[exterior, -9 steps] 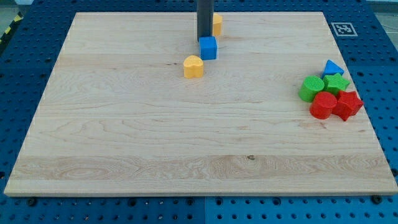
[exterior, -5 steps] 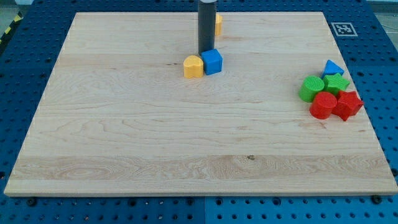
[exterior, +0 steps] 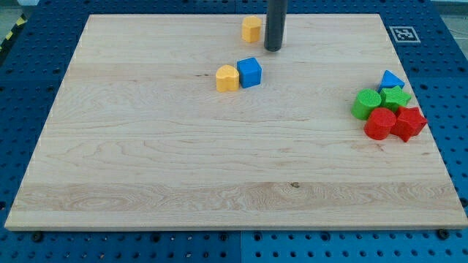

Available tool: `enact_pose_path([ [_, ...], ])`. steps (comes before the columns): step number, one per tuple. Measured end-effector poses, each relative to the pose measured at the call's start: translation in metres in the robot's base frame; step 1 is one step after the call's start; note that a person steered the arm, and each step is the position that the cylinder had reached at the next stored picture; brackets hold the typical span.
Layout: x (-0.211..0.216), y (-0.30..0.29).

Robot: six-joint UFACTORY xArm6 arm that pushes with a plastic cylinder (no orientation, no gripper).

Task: Push the yellow hexagon to the top of the blue cube

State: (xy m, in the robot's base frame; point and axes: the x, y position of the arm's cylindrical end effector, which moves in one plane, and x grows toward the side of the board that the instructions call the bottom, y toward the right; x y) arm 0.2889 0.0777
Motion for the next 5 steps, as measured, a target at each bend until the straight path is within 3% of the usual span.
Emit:
enact_pose_path([
  [2,-0.053,0.033],
  [3,-0.081,0.009],
  [5,-0.058,-0.021],
])
